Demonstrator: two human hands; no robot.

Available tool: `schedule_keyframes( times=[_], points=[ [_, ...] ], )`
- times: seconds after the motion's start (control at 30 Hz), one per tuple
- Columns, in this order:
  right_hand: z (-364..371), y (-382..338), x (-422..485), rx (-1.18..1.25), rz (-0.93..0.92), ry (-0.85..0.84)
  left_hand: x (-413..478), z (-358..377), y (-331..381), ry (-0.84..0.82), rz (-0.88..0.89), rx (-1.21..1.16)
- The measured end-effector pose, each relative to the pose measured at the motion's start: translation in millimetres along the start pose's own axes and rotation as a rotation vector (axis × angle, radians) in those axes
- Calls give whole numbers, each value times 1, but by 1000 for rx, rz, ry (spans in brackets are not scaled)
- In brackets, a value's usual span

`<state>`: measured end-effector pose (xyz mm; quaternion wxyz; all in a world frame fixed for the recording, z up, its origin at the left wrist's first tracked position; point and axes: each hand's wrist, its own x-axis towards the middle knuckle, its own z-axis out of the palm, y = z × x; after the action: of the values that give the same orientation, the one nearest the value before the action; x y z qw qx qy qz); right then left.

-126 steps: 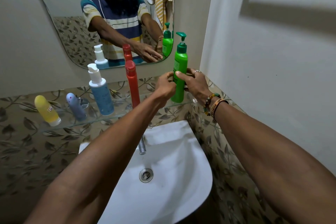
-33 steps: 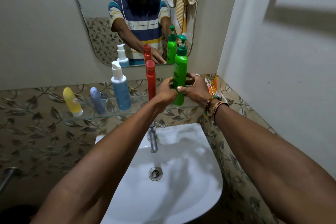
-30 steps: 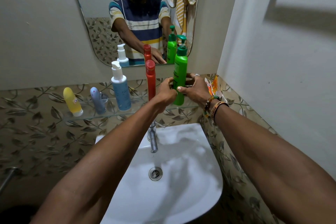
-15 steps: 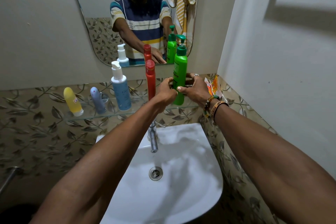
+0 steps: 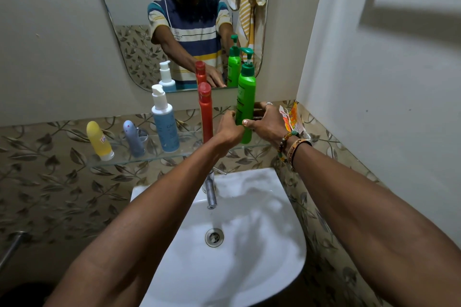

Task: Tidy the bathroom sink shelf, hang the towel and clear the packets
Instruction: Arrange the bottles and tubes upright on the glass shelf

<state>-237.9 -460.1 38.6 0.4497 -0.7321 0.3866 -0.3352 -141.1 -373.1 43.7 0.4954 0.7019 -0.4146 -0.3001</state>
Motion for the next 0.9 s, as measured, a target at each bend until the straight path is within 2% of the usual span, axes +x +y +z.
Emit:
schedule_keyframes(
  times=[0.17,0.57,0.8,0.9],
  points=[
    [-1,-2,-4,-18,4,14,-2,-1,-2,-10,-40,48],
    [0,-12,-26,-121,42,135,-15,-10,-3,-72,-3,32],
    [8,-23,-55,-179,23,215,-32,-22,-4,-90,46,43],
    [15,-30,-73,-336,-60,260,-43,-27,-6,-53,141,41]
  ],
)
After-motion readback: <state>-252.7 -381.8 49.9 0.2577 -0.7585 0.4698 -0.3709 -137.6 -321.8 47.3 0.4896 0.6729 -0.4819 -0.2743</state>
